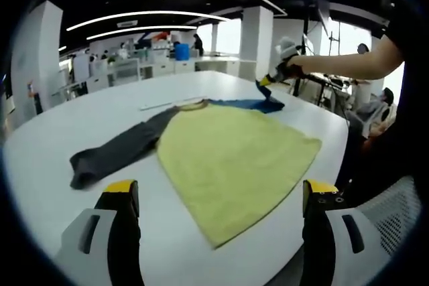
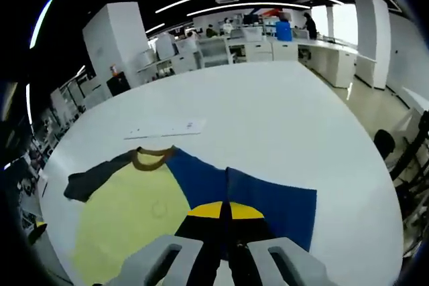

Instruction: Fold the garment on the visible template until the final outline fits inside the template.

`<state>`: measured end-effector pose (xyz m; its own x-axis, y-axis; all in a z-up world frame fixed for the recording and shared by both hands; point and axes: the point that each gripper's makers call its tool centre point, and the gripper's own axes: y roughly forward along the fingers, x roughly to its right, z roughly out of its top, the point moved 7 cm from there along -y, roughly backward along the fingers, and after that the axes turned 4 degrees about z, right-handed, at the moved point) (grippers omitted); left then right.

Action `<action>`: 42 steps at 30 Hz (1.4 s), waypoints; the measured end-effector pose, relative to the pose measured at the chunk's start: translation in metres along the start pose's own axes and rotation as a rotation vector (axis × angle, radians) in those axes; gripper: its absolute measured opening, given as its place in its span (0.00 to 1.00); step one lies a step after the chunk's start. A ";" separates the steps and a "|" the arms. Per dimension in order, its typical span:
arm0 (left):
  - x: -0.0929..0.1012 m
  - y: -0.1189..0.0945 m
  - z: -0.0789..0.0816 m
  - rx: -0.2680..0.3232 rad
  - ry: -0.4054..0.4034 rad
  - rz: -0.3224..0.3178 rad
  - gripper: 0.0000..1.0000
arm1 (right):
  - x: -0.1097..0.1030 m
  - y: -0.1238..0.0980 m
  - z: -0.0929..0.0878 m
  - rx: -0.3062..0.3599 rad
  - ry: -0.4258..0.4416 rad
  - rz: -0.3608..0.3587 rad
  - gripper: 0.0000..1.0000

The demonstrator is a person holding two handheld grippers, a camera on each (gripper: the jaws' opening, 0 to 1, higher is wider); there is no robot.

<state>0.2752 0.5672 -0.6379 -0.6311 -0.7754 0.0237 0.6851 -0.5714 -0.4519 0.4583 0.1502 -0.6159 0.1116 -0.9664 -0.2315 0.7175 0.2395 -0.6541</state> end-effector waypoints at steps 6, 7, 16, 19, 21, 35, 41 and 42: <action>0.002 -0.001 0.000 0.005 -0.002 -0.004 0.99 | -0.019 0.011 0.002 -0.003 0.008 0.031 0.00; 0.002 -0.001 -0.001 0.005 -0.004 -0.004 0.99 | -0.017 0.017 0.005 -0.006 0.006 0.035 0.00; 0.005 -0.001 -0.002 0.008 -0.005 -0.009 0.99 | -0.027 0.057 0.018 -0.026 -0.027 0.078 0.00; 0.004 -0.001 -0.003 0.006 -0.006 -0.010 0.99 | -0.034 0.064 0.020 -0.029 -0.035 0.092 0.00; 0.004 0.000 -0.002 0.009 -0.005 -0.009 0.99 | -0.040 0.067 0.021 -0.031 -0.044 0.103 0.00; 0.006 0.001 -0.002 0.009 -0.003 -0.028 0.99 | -0.083 0.081 0.019 -0.046 -0.082 0.159 0.00; 0.007 0.001 -0.003 0.002 -0.004 -0.028 0.99 | -0.106 0.085 0.019 -0.051 -0.102 0.182 0.00; 0.008 0.001 -0.003 0.001 -0.005 -0.027 0.99 | -0.108 0.085 0.019 -0.053 -0.104 0.185 0.00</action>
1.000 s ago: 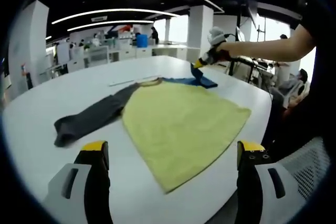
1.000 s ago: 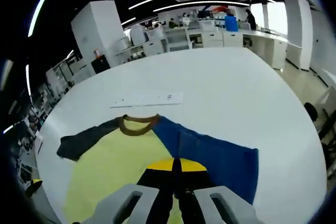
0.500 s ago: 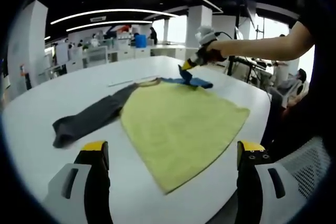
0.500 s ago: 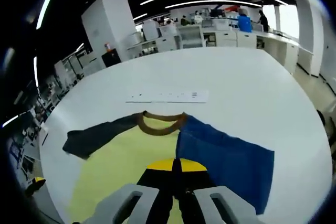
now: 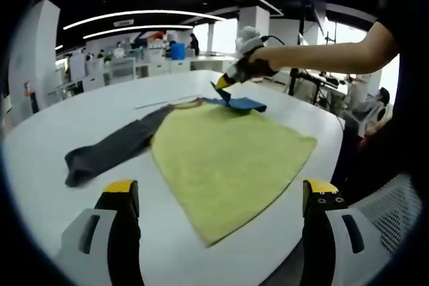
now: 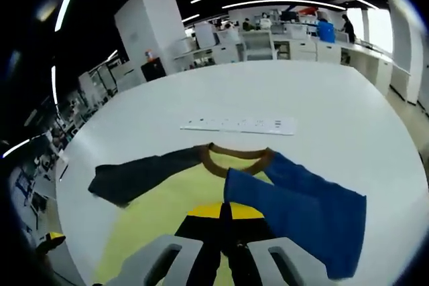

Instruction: Fold the garment on the visible template until the final outline fits inside the template.

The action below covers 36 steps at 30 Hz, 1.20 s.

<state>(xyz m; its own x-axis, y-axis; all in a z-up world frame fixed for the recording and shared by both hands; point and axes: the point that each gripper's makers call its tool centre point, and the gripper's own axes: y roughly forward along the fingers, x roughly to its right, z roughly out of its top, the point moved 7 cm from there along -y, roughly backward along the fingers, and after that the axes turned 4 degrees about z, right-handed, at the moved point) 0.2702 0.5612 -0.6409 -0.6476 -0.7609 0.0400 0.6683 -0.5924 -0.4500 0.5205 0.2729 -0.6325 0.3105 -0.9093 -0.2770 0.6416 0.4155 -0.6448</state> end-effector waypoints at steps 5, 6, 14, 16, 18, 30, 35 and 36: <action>0.001 -0.002 0.001 0.003 -0.006 0.008 0.99 | -0.014 0.007 0.004 -0.005 -0.014 0.017 0.00; 0.001 -0.002 0.001 0.003 -0.006 0.009 0.99 | -0.017 0.009 0.004 -0.006 -0.017 0.020 0.00; 0.003 -0.003 0.001 -0.002 -0.010 0.012 0.99 | -0.034 0.022 0.008 -0.024 -0.036 0.036 0.00; 0.004 -0.004 0.002 -0.002 -0.009 0.010 0.99 | -0.039 0.025 0.011 -0.029 -0.039 0.044 0.00; 0.003 -0.004 0.002 -0.006 -0.007 0.008 0.99 | -0.046 0.028 0.012 -0.036 -0.045 0.058 0.00; -0.001 -0.004 -0.001 -0.015 -0.012 0.008 0.99 | -0.076 0.044 0.018 -0.069 -0.107 0.121 0.00; -0.002 -0.006 -0.003 -0.018 -0.021 0.015 0.99 | -0.083 0.049 0.021 -0.087 -0.139 0.132 0.00; -0.003 -0.006 -0.005 -0.020 -0.022 0.015 0.99 | -0.085 0.049 0.021 -0.091 -0.139 0.136 0.00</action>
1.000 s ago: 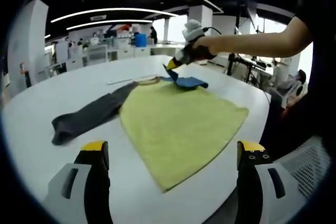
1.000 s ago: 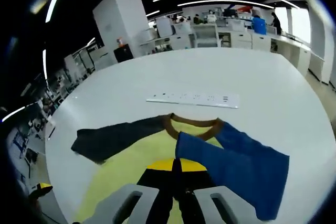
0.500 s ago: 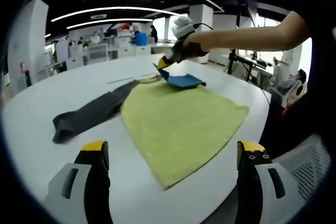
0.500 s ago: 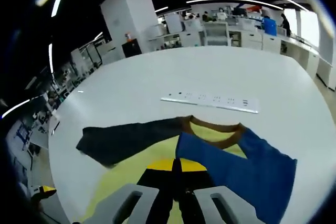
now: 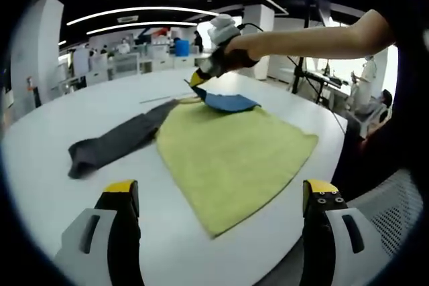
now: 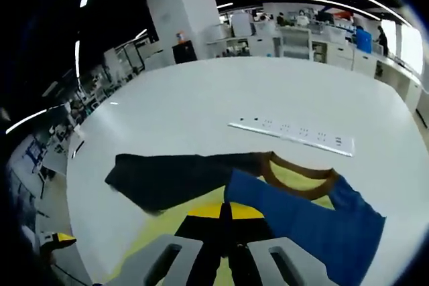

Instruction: Fold the garment on the visible template until the final outline fits inside the template.

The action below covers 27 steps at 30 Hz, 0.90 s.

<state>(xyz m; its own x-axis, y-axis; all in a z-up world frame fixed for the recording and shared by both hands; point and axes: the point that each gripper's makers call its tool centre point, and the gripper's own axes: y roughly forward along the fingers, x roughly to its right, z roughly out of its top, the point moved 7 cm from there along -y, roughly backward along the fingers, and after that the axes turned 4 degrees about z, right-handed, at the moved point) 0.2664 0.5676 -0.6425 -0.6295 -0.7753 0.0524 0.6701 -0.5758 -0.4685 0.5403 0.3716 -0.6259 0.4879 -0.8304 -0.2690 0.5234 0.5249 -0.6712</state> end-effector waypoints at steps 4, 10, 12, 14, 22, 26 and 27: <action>0.000 0.000 -0.002 -0.004 -0.004 -0.001 0.99 | -0.009 0.004 0.002 -0.002 -0.007 0.020 0.00; -0.003 -0.002 -0.003 -0.001 -0.006 0.004 0.99 | -0.023 0.013 0.006 -0.012 -0.038 0.047 0.00; -0.005 -0.003 -0.004 -0.003 -0.009 0.008 0.99 | -0.027 0.014 0.006 -0.015 -0.043 0.050 0.00; -0.006 -0.003 -0.005 -0.006 -0.012 0.013 0.99 | -0.028 0.017 0.006 -0.018 -0.046 0.055 0.00; -0.005 -0.003 -0.009 -0.011 -0.023 0.016 0.99 | -0.036 0.031 -0.002 -0.048 -0.068 0.067 0.00; -0.005 -0.004 -0.009 -0.007 -0.030 0.015 0.99 | -0.036 0.038 -0.007 -0.065 -0.057 0.066 0.00; -0.005 -0.004 -0.010 -0.007 -0.030 0.015 0.99 | -0.037 0.039 -0.009 -0.065 -0.054 0.068 0.00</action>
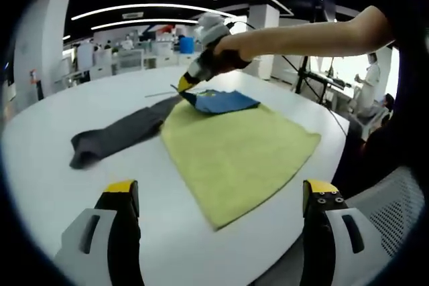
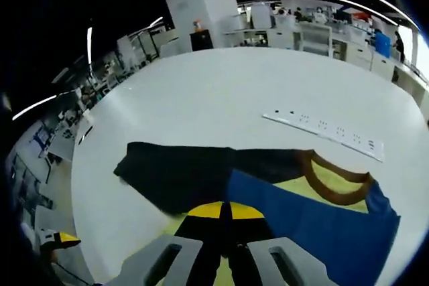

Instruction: Fold the garment on the visible template until the final outline fits inside the template.

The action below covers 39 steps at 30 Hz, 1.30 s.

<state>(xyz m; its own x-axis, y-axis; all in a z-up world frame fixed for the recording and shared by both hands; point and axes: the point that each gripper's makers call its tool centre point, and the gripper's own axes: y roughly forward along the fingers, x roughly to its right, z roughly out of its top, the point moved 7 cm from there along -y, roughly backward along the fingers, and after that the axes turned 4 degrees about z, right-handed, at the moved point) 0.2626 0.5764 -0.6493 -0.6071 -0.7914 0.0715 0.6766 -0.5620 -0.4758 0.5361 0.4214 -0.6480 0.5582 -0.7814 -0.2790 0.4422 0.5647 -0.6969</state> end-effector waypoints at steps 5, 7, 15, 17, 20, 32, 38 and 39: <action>0.000 -0.001 -0.001 -0.002 0.002 0.003 0.99 | -0.005 0.010 -0.007 0.002 0.004 0.009 0.00; -0.001 -0.002 0.000 0.003 -0.003 0.007 0.99 | -0.007 0.011 -0.008 0.009 0.029 0.020 0.00; -0.007 -0.002 0.002 0.012 0.005 0.027 0.99 | -0.002 0.001 -0.006 0.026 -0.030 0.031 0.20; -0.008 -0.002 0.002 0.014 0.009 0.029 0.99 | 0.003 -0.003 -0.006 0.025 -0.045 0.026 0.24; -0.009 -0.002 0.004 0.015 0.013 0.028 0.99 | 0.011 -0.012 -0.009 0.025 -0.055 0.018 0.34; -0.009 0.003 0.011 0.021 0.026 0.008 0.99 | 0.051 -0.053 -0.030 0.035 -0.067 -0.044 0.44; -0.008 0.005 0.012 0.018 0.037 -0.010 0.99 | 0.072 -0.076 -0.046 0.011 -0.120 -0.078 0.44; -0.008 0.005 0.012 0.017 0.040 -0.013 0.99 | 0.077 -0.081 -0.049 0.007 -0.118 -0.085 0.44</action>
<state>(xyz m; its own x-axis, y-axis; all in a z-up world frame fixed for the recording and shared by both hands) 0.2756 0.5771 -0.6413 -0.6319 -0.7738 0.0426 0.6750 -0.5766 -0.4604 0.5092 0.3026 -0.6456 0.5968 -0.7901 -0.1398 0.4961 0.5003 -0.7097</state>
